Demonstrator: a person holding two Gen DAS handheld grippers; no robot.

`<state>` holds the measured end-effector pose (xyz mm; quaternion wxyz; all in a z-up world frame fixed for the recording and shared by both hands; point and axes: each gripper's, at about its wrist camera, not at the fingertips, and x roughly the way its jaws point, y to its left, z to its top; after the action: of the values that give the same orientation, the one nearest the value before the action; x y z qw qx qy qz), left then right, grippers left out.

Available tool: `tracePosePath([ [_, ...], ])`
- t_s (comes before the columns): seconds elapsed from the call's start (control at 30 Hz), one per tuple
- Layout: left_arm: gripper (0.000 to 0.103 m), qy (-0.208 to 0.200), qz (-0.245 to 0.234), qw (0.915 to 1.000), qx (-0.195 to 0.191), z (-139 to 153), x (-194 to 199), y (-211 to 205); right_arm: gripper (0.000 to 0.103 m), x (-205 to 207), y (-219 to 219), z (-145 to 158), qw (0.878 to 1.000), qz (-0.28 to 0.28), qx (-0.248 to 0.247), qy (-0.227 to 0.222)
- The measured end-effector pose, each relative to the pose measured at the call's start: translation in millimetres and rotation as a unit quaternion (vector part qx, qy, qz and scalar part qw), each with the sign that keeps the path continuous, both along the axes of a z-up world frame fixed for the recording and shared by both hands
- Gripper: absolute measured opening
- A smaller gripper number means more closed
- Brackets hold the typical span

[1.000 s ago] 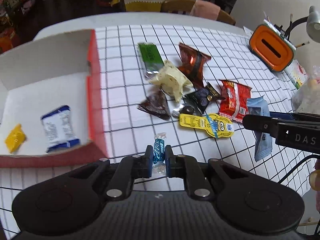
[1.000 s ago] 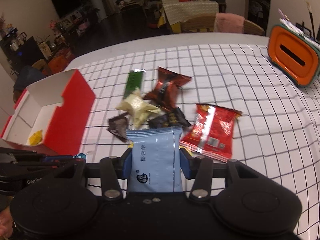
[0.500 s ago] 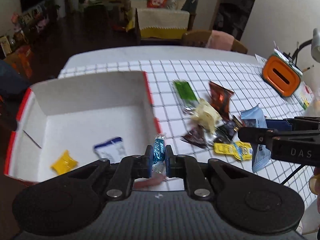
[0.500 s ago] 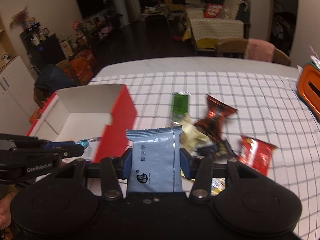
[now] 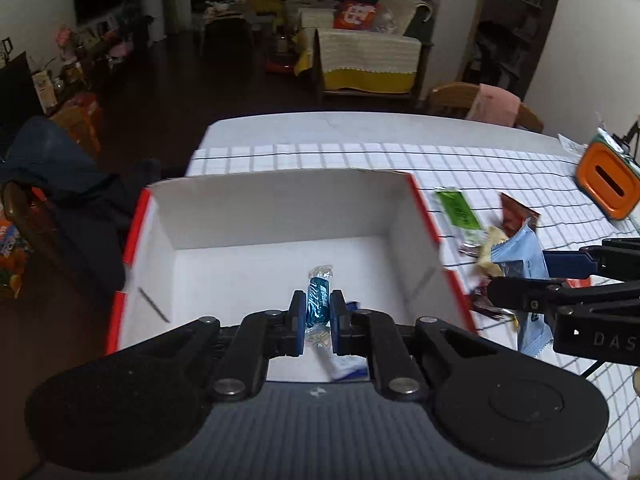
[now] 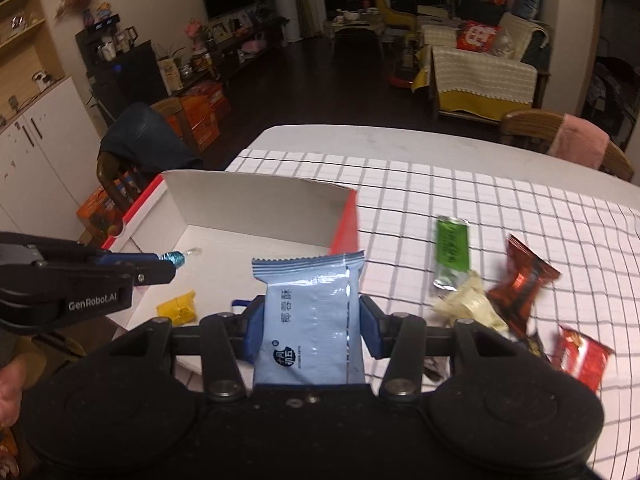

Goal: Organize snacks
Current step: 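Carry both snacks into the red box and open both tools to release them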

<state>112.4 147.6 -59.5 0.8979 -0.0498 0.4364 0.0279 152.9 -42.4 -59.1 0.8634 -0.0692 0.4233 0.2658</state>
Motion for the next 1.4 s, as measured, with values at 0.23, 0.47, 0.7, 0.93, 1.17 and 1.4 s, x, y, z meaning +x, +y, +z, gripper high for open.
tracePosePath([
  [0.23,0.012,0.016,0.024,0.9996,0.005,-17,9,41,0.047,14,50,-21,0.998,0.046,-0.018,0.024],
  [0.47,0.012,0.031,0.021,0.9991,0.021,-35,20,62,0.047,28,89,-51,0.996,0.056,-0.039,0.064],
  [0.7,0.012,0.063,0.006,0.9974,0.033,-50,28,66,0.047,38,112,-80,0.991,0.066,-0.076,0.090],
  [0.93,0.012,0.100,-0.006,0.9944,0.033,-69,36,64,0.047,41,119,-92,0.988,0.069,-0.099,0.099],
  [1.17,0.012,0.125,-0.009,0.9916,0.032,-81,38,60,0.047,41,123,-97,0.986,0.068,-0.110,0.103],
  [1.4,0.012,0.122,-0.006,0.9922,0.026,-78,36,61,0.054,38,119,-91,0.987,0.069,-0.100,0.100],
])
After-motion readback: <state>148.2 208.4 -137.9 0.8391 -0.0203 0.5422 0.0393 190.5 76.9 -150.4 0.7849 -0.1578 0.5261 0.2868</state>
